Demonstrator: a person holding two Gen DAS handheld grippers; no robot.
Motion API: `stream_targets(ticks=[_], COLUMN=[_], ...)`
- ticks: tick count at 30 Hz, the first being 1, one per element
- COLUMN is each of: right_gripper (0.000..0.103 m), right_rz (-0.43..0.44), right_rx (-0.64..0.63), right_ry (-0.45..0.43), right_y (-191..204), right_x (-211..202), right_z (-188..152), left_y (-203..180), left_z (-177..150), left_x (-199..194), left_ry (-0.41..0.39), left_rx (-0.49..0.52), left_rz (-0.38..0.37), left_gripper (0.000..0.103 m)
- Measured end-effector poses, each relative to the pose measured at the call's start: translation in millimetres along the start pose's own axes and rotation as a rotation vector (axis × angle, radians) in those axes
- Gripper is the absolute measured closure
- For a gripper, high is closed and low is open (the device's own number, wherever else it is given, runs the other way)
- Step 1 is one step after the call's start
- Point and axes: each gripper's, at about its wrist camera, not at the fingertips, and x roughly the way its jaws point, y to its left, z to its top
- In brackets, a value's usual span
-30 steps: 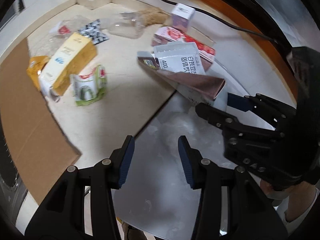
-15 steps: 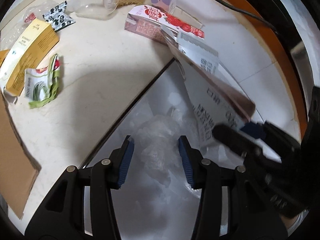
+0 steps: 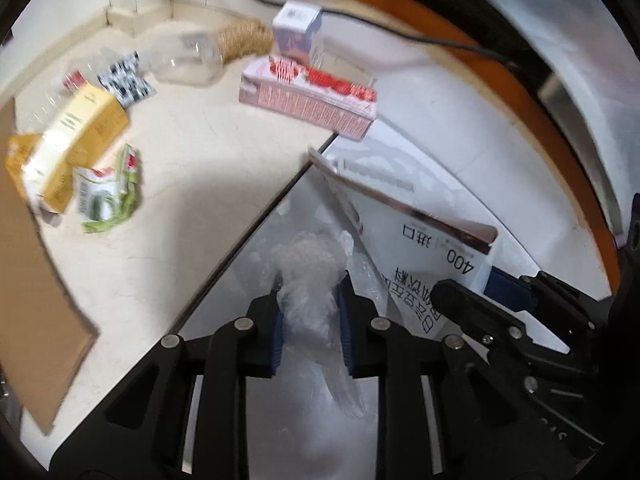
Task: Collect trash
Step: 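Grasp the white-brown milk carton with the right tool while the left grasps a plastic bag, then carry carton and plastic bag down to the bin and release both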
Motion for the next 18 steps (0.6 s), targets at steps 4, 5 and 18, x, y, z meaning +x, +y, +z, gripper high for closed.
stream_targets(ticks=[4, 5, 18], right_gripper=[0.071, 0.071, 0.071], right_rz=[-0.036, -0.039, -0.055], right_rx=[0.006, 0.017, 0.079], right_ry=[-0.045, -0.061, -0.200], right_y=[22, 28, 132], right_x=[-32, -42, -152], right_z=[-15, -21, -112], left_y=[-3, -4, 13], left_z=[-9, -15, -120], left_x=[-48, -64, -206], left_ry=[-0.047, -0.062, -0.125], left_rx=[0.047, 0.065, 0.227], left_rz=[-0.012, -0.013, 0.017], left_gripper=[0.084, 0.084, 0.084])
